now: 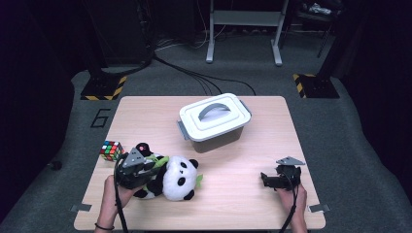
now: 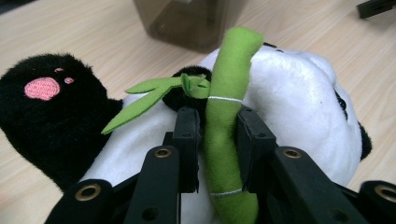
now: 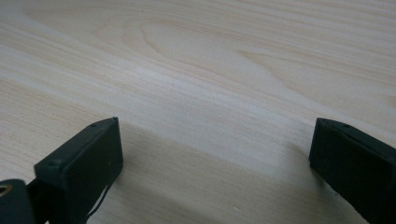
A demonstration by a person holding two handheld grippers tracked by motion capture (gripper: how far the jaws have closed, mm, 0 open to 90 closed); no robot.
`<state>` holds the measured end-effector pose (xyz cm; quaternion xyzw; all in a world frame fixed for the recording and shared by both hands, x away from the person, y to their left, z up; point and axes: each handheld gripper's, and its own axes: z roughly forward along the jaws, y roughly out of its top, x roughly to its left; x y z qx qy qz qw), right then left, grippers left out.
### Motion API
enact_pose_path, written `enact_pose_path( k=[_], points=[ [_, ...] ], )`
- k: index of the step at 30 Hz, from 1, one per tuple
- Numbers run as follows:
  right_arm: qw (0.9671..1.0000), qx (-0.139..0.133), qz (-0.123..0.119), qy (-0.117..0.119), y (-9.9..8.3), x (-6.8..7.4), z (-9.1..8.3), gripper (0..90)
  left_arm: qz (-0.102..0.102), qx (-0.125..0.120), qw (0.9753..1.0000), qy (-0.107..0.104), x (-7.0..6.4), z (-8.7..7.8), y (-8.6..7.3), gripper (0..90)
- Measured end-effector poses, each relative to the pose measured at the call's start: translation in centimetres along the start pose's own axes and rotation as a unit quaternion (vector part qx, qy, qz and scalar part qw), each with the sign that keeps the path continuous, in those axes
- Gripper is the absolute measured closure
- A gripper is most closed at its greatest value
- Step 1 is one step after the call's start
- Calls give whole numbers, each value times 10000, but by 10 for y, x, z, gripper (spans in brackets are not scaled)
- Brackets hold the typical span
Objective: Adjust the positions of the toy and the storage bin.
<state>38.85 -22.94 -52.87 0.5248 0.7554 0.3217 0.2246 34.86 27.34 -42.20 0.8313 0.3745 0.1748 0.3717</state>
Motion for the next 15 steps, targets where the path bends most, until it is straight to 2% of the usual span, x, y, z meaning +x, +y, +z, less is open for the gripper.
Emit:
enact_pose_path(
  k=[2, 5, 7, 8, 9, 11, 12, 13, 14, 15],
  points=[
    [10000, 1, 4, -3, 0, 0, 0, 20, -95, 33, 9999, 39, 1, 3, -5, 713],
    [10000, 1, 3, -4, 0, 0, 0, 20, -263, -70, 9996, 34, -1, 1, -9, 693],
    [10000, 0, 6, -4, 0, 0, 0, 20, -441, -125, 9989, 75, -3, 1, -9, 633],
    [10000, 0, 4, -4, 0, 0, 0, 20, -508, -115, 9986, 83, -4, 0, -8, 556],
    [10000, 0, 4, -4, 0, 0, 0, 20, -619, -172, 9979, 111, -6, -1, -7, 556],
    [10000, -1, 3, -5, 0, 0, 0, 20, -768, -175, 9966, 242, -10, 0, -5, 431],
    [10000, -1, 4, -4, 0, 0, 0, 20, -872, -162, 9956, 317, -12, 1, -2, 410],
    [10000, 0, 4, -3, 0, 0, 0, 20, -872, -162, 9956, 317, -12, 1, -2, 397],
    [10000, -1, 2, -3, 0, 0, 0, 21, -951, -180, 9943, 446, -14, 3, -1, 378],
    [10000, -1, 2, -3, 0, 0, 0, 21, -979, -155, 9940, 467, -14, 3, 0, 378]
  ],
)
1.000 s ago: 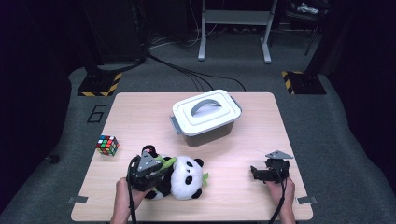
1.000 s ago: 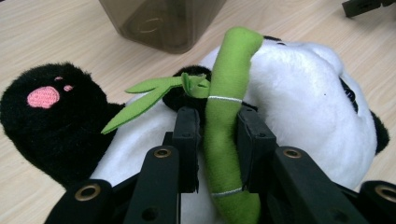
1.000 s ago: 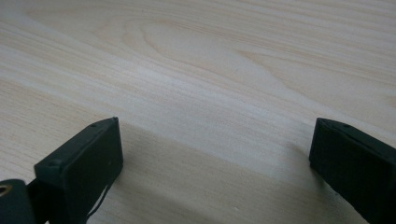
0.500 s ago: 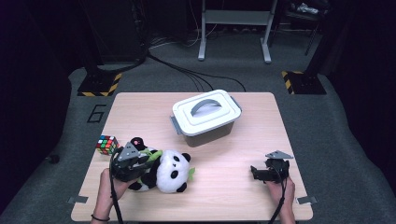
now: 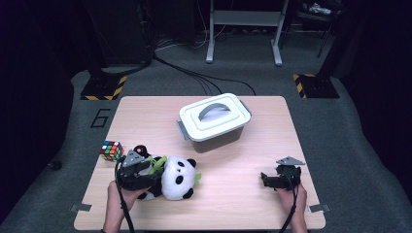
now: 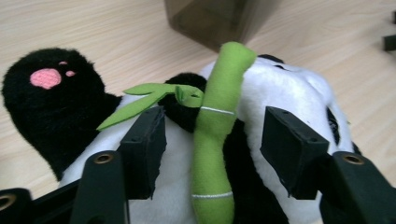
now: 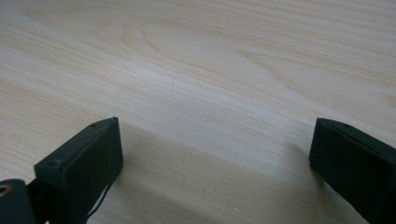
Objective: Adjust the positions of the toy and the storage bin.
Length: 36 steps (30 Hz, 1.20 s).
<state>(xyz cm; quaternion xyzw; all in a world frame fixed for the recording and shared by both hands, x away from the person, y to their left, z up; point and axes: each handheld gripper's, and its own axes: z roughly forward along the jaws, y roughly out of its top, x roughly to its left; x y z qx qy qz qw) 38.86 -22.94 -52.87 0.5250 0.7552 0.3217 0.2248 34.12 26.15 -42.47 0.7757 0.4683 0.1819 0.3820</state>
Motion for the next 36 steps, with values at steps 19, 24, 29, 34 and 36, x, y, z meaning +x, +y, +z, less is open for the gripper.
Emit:
enact_pose_path(
  k=[19, 24, 29, 34, 36],
  points=[
    [10000, -1, -8, -5, 0, 0, 0, 22, -44, -71, 9977, 673, -10, 9, -10, 692],
    [10000, -1, -1, 4, 0, 0, 0, 22, 25, -212, 9989, 423, -4, 5, -12, 712],
    [10000, -2, 0, 2, 0, 0, 0, 22, 108, -288, 9994, 146, 5, -1, -13, 719],
    [10000, -1, 0, 0, 0, 0, 0, 22, 281, -322, 9991, 63, 9, -3, -12, 721],
    [10000, -1, 1, 0, 0, 0, 0, 22, 351, -316, 9989, -72, 16, -4, -11, 724]
  ],
)
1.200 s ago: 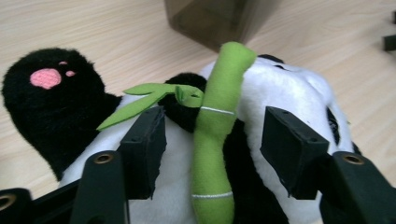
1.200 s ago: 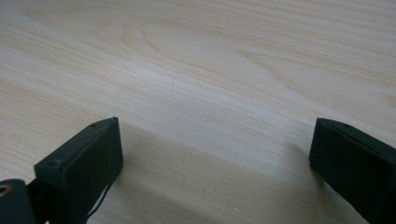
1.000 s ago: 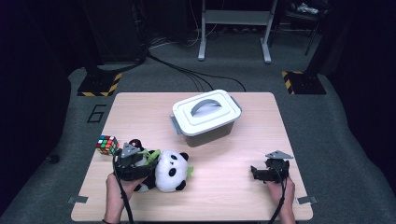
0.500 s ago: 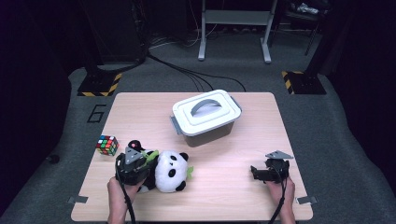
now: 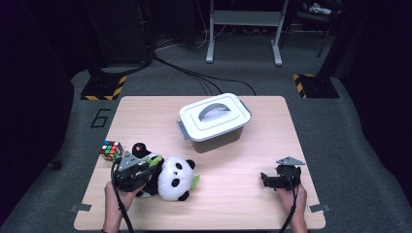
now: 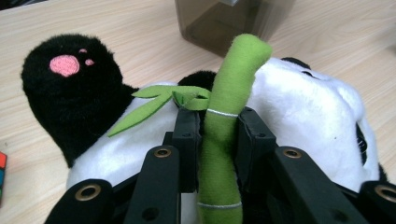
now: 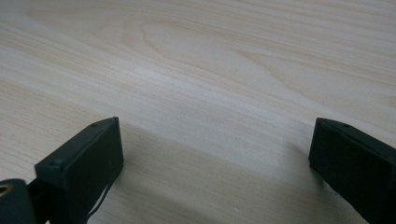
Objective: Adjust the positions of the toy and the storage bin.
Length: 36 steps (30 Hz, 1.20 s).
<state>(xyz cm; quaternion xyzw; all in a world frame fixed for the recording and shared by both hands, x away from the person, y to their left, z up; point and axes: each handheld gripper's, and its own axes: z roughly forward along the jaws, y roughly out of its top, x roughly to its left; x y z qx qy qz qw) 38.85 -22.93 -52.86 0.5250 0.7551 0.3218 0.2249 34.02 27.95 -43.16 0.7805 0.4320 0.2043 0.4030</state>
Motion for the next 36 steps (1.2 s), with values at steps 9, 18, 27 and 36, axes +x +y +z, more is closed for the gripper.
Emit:
enact_pose_path(
  k=[9, 18, 27, 36],
  points=[
    [10000, 0, 11, -6, 0, 0, 0, 22, 212, -84, 9993, -306, 23, -2, 5, 726],
    [10000, 1, 10, -8, 0, 0, 0, 22, 159, -154, 9976, -656, 48, -7, 7, 727],
    [10000, 2, 10, -8, 0, 0, 0, 23, 330, -103, 9949, -946, 69, -11, 8, 726],
    [10000, -1, 13, -11, 0, 0, 0, 23, 73, -58, 9952, -969, 80, -3, -7, 696]
  ],
)
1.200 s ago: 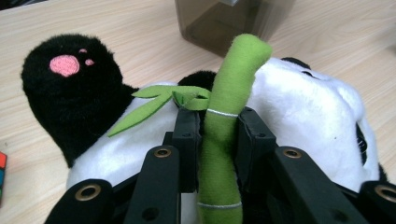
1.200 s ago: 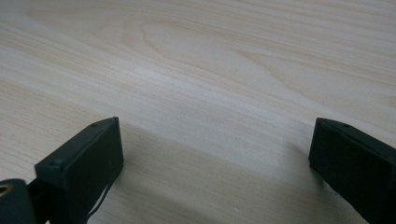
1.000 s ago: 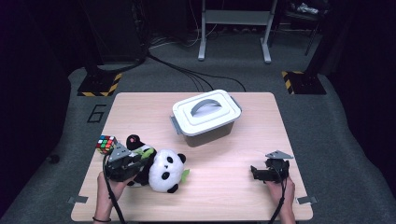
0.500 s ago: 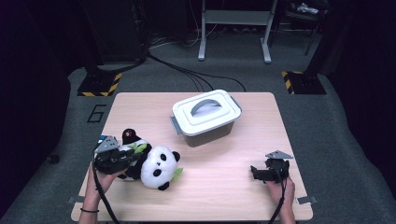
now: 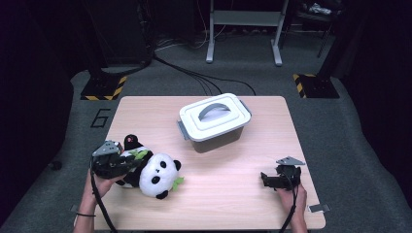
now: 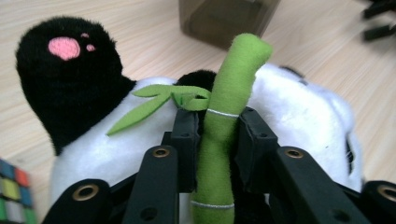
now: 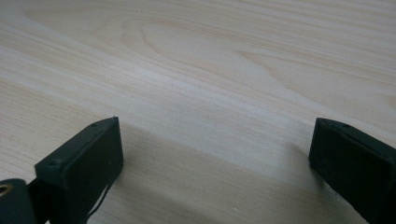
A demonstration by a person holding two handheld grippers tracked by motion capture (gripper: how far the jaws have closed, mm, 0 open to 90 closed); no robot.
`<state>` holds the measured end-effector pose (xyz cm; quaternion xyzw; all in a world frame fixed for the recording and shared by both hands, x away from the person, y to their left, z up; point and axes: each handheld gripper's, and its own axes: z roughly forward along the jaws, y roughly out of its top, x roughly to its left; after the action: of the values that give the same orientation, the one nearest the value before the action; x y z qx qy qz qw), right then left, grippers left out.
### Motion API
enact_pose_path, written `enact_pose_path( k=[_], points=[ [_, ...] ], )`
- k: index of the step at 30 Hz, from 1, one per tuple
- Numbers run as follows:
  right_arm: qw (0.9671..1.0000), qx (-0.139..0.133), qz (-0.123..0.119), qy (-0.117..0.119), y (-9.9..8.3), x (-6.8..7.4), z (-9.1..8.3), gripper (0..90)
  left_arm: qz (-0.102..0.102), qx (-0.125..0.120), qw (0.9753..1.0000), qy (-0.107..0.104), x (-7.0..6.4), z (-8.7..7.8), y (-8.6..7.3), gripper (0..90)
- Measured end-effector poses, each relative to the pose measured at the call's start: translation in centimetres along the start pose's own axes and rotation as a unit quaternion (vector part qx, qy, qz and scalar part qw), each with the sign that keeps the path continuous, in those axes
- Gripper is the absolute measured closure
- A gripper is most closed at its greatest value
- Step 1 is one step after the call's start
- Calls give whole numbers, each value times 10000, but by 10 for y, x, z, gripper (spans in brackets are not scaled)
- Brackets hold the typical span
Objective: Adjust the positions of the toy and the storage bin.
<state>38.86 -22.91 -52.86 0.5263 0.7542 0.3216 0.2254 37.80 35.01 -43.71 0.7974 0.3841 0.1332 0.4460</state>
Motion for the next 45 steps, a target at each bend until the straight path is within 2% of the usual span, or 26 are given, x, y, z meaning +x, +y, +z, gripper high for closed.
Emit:
enact_pose_path(
  k=[2, 3, 4, 5, 6, 7, 8, 9, 10, 14, 19, 23, 29, 31, 32, 33, 34, 41, 45],
  points=[
    [10000, 0, -2, -1, 0, 0, 0, 23, -30, -30, 10000, 3, -1, 0, 0, 670],
    [10000, -1, -2, 0, 0, 0, 0, 22, -83, -92, 9999, 33, -3, 0, -1, 620],
    [10000, 1, -2, 2, 0, 0, 0, 22, -133, -104, 9999, -4, -4, -2, -1, 563],
    [10000, 0, -1, 1, 0, 0, 0, 22, -113, -141, 9998, 32, -6, -3, 0, 413],
    [10000, 0, -2, 1, 0, 0, 0, 22, -113, -149, 9997, 127, -7, -4, 0, 413],
    [10000, 2, -1, 3, 0, 0, 0, 22, -156, -188, 9995, 204, -11, -8, 0, 336],
    [10000, 2, -1, 3, 0, 0, 0, 22, -156, -188, 9995, 204, -11, -8, 0, 307],
    [10000, 1, -2, 2, 0, 0, 0, 22, -229, -274, 9990, 278, -14, -10, 0, 282],
    [10000, 1, -1, 3, 0, 0, 0, 22, -197, -346, 9985, 374, -16, -15, -1, 256],
    [10000, 2, -2, 7, 0, 0, 0, 22, -229, -378, 9979, 472, -21, -25, -4, 166],
    [10000, 2, -3, 7, 0, 0, 0, 22, -260, -420, 9959, 755, -28, -43, -11, 120],
    [10000, 2, -3, 7, 0, 0, 0, 23, -312, -487, 9947, 851, -33, -53, -19, 95],
    [10000, 3, -3, 11, 0, 0, 0, 23, -375, -343, 9933, 1033, -39, -61, -39, 66],
    [10000, 4, -1, 13, 0, 0, 0, 23, -475, -211, 9927, 1088, -38, -58, -50, 52],
    [10000, 4, -1, 13, 0, 0, 0, 23, -475, -211, 9927, 1088, -38, -58, -50, 43],
    [10000, 4, -2, 11, 0, 0, 0, 23, -562, -94, 9921, 1114, -35, -54, -60, 39],
    [10000, 4, -2, 11, 0, 0, 0, 23, -562, -94, 9921, 1114, -35, -54, -60, 36],
    [10000, 6, -2, 13, 0, 0, 0, 23, -819, 246, 9863, 1413, -26, -37, -89, 9],
    [10000, 6, -1, 13, 0, 0, 0, 23, -880, 442, 9821, 1605, -20, -25, -102, 2]
  ],
)
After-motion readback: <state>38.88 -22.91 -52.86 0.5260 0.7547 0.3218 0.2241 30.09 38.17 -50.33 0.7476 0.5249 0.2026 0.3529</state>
